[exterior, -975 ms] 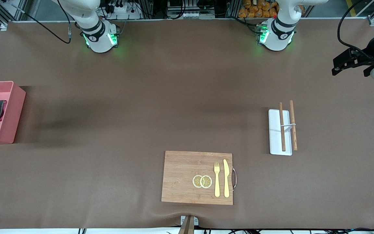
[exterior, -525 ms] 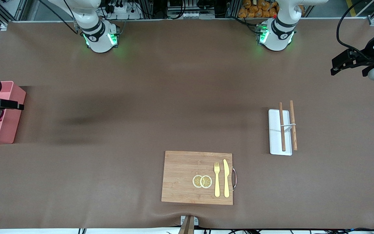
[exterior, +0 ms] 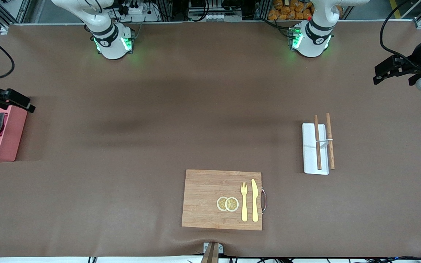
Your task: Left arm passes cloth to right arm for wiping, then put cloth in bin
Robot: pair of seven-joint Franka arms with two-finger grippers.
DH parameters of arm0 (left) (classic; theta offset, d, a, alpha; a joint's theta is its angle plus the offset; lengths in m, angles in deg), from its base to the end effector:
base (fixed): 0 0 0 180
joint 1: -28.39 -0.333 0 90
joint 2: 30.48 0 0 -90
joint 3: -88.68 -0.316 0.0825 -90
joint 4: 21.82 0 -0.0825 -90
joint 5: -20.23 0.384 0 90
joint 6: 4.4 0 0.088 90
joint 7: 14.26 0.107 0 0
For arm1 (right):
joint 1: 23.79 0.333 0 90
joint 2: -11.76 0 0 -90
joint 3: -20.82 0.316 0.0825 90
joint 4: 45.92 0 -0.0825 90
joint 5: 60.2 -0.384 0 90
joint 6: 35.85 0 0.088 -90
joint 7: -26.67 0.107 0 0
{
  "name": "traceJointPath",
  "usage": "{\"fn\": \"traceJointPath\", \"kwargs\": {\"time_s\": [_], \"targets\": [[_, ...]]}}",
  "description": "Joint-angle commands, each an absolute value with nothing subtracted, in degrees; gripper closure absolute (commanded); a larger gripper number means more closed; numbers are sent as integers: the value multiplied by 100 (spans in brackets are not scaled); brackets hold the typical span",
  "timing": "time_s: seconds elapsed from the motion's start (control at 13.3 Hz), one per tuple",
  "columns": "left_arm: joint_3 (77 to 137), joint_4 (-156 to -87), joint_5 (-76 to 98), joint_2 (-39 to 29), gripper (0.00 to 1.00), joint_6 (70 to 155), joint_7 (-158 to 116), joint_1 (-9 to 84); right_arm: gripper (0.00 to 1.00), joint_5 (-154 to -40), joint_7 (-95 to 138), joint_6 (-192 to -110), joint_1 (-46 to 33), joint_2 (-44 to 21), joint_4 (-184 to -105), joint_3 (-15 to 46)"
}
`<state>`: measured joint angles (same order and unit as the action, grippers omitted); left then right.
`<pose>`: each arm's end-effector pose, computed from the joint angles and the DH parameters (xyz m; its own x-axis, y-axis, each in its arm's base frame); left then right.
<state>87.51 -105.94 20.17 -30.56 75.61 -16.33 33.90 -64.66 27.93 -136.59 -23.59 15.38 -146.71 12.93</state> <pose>0.5341 -0.0407 0.6581 0.9967 -0.0396 -0.0703 -0.0398 -0.9992 -0.0015 0.5441 -0.0686 0.5862 0.9837 -0.1698 0.0591 -0.1644 -0.9825 -0.0871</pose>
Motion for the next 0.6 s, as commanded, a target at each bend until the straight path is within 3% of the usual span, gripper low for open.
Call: {"fn": "traceJointPath", "kwargs": {"time_s": [0.0, 0.22, 0.53], "targets": [[8754, -10575, 1953, -3030, 0, 7531, -1558, 3357, 0, -6363, 2852, -13674, -2414, 1309, -14305, 1247], [8754, -10584, 1953, -2986, 0, 7575, -1558, 3357, 0, -6346, 2825, -13640, -2458, 721, -13394, 1229], [8754, -10584, 1952, -2986, 0, 7567, -1558, 3348, 0, -6232, 2878, -13342, -2353, 701, -13267, 1256]]}}
